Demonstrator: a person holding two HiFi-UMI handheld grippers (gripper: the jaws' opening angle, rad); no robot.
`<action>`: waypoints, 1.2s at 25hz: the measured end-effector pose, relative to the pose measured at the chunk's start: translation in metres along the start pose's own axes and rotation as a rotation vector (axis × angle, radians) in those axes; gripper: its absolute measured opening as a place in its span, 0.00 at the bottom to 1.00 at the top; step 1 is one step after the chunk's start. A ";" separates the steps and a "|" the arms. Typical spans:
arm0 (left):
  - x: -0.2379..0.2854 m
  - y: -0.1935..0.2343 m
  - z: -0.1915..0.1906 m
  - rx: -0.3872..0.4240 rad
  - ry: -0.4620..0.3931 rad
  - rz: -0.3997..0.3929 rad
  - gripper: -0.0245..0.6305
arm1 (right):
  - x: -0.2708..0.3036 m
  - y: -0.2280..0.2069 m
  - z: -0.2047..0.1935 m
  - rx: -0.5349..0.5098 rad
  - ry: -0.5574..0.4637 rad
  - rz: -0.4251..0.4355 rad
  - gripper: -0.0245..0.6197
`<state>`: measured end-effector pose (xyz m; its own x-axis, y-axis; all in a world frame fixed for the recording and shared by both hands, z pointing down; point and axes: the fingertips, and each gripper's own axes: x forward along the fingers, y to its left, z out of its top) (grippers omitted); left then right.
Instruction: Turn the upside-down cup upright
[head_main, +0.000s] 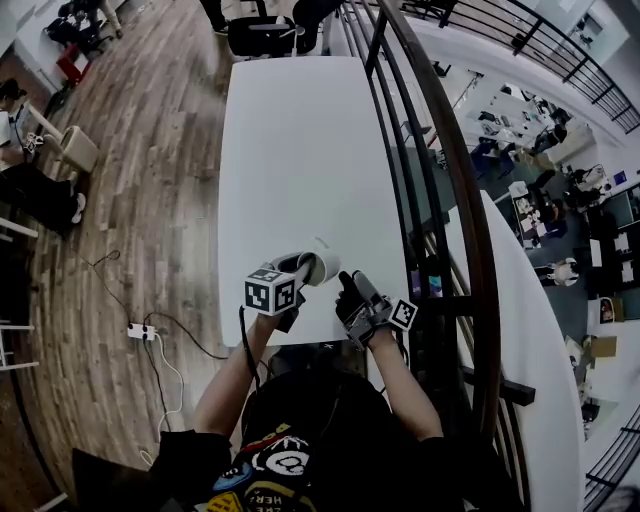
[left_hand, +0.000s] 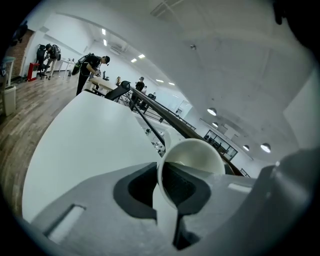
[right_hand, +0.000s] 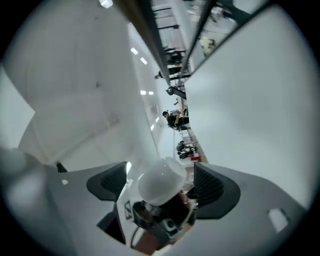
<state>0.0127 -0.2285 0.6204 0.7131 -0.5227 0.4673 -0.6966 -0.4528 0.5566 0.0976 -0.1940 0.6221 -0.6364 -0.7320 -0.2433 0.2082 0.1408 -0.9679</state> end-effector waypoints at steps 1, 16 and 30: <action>0.000 -0.003 0.001 0.008 -0.016 -0.014 0.10 | 0.007 0.002 0.000 0.109 -0.016 0.058 0.67; -0.018 0.009 -0.023 0.128 -0.037 0.006 0.18 | 0.047 -0.002 -0.011 -0.174 0.105 -0.034 0.63; -0.104 0.051 -0.106 -0.028 -0.018 0.244 0.05 | 0.045 -0.171 0.011 -1.523 0.500 -0.692 0.63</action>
<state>-0.0890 -0.1208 0.6730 0.5220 -0.6271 0.5782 -0.8455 -0.2910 0.4478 0.0410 -0.2583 0.7771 -0.5083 -0.7051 0.4945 -0.8147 0.5798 -0.0107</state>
